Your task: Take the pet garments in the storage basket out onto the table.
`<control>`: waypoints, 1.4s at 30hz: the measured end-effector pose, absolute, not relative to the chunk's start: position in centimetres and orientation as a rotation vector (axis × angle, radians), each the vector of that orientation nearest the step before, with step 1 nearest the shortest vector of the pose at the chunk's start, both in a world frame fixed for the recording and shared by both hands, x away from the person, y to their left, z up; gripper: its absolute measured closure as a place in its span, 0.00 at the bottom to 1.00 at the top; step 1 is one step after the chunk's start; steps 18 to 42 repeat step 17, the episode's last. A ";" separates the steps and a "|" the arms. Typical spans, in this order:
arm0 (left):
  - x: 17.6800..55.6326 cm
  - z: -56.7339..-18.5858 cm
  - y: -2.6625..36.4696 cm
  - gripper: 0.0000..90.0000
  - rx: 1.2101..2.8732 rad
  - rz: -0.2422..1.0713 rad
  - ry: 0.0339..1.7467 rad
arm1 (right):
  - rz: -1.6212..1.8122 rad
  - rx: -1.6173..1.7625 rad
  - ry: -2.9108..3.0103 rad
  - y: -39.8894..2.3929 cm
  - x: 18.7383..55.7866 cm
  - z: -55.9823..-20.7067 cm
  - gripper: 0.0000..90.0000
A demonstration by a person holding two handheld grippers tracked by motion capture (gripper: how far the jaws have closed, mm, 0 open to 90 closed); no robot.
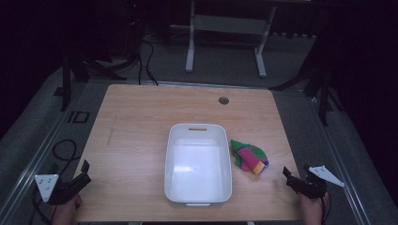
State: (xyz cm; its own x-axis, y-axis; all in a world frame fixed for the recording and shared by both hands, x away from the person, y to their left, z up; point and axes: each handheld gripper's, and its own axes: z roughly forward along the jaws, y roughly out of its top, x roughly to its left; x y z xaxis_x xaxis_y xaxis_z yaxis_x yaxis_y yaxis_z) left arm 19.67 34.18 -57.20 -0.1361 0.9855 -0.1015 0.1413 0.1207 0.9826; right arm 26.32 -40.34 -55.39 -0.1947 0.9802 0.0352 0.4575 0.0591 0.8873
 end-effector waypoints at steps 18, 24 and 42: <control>19.7 -57.2 34.2 0.02 1.161 1.144 1.469 | 1.061 1.437 1.626 -40.6 26.3 -55.6 0.15; 19.7 -57.2 34.2 0.02 1.161 1.144 1.469 | 1.061 1.437 1.626 -40.6 26.3 -55.6 0.15; 19.7 -57.2 34.2 0.02 1.161 1.144 1.469 | 1.061 1.437 1.626 -40.6 26.3 -55.6 0.15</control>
